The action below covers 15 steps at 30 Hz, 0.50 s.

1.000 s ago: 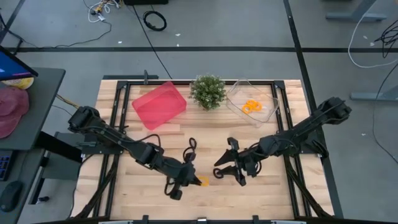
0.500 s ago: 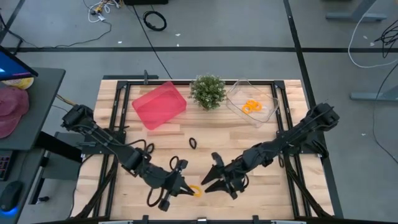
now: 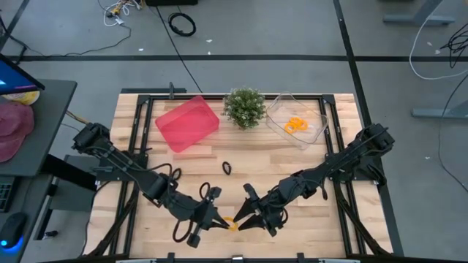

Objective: Sort spring keychains
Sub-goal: Put the yellow spring keychain into the transparent bin

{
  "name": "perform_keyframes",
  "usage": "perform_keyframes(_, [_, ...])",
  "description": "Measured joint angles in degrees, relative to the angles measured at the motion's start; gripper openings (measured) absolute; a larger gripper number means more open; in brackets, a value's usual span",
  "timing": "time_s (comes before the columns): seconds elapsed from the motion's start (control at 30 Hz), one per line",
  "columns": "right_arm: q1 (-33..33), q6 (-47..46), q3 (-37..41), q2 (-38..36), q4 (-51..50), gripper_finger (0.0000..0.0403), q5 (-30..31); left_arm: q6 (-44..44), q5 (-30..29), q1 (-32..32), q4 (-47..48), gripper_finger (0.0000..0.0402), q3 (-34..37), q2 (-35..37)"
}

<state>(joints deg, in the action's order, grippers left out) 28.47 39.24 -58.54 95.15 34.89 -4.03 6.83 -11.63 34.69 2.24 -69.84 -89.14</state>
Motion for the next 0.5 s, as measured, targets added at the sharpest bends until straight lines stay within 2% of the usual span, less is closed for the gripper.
perform_keyframes(0.3, [-0.1,-0.8,0.0,0.0,-0.1,0.0153,0.0,-0.1,-1.3,0.0,-1.1,0.0008,0.0,0.0])
perform_keyframes(0.5, [-0.6,-0.8,0.0,0.0,-0.2,0.0087,0.0,-0.1,-1.5,0.0,-1.1,0.0008,0.0,0.0])
